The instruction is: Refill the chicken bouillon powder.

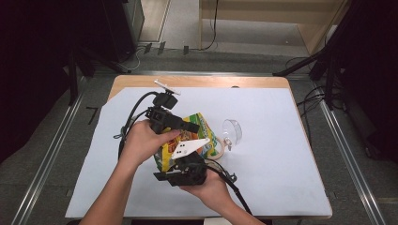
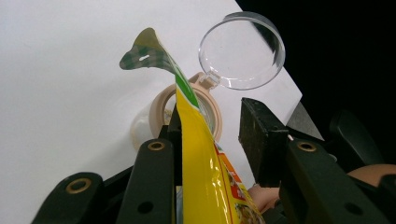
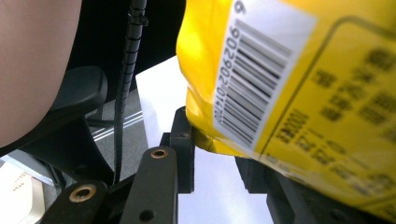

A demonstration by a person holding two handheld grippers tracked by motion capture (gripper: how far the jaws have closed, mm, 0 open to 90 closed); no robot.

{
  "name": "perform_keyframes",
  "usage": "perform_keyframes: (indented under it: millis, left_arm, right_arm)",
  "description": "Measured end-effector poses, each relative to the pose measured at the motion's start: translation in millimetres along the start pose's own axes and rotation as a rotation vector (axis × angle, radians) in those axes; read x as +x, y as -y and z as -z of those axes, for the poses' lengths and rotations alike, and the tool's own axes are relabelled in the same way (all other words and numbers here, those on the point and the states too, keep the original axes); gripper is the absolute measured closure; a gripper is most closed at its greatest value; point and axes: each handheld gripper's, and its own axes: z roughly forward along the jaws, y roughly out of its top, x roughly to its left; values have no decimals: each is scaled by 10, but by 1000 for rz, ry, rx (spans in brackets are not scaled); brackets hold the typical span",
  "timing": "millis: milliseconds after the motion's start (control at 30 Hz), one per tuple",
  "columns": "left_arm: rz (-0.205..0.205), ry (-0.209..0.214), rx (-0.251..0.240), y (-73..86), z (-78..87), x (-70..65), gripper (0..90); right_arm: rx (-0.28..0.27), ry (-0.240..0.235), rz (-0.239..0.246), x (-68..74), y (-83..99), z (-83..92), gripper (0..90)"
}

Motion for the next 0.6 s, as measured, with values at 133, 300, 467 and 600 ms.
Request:
perform_keyframes:
  millis: [133,300,467,600]
  left_arm:
    - [5,-1,-4,0,0,-3,671]
    - [0,-2,-1,-1,1,-1,670]
    - [3,-1,-1,-7,1,-3,670]
    - [-4,-2,5,-12,-6,-1,670]
  right_arm:
    - [1,-1,1,0,-5,1,718]
    - [1,-1,2,-2,-4,1,718]
    - [-2,1,2,0,-5,0,718]
    - [-3,2,-1,-2,-1,3,718]
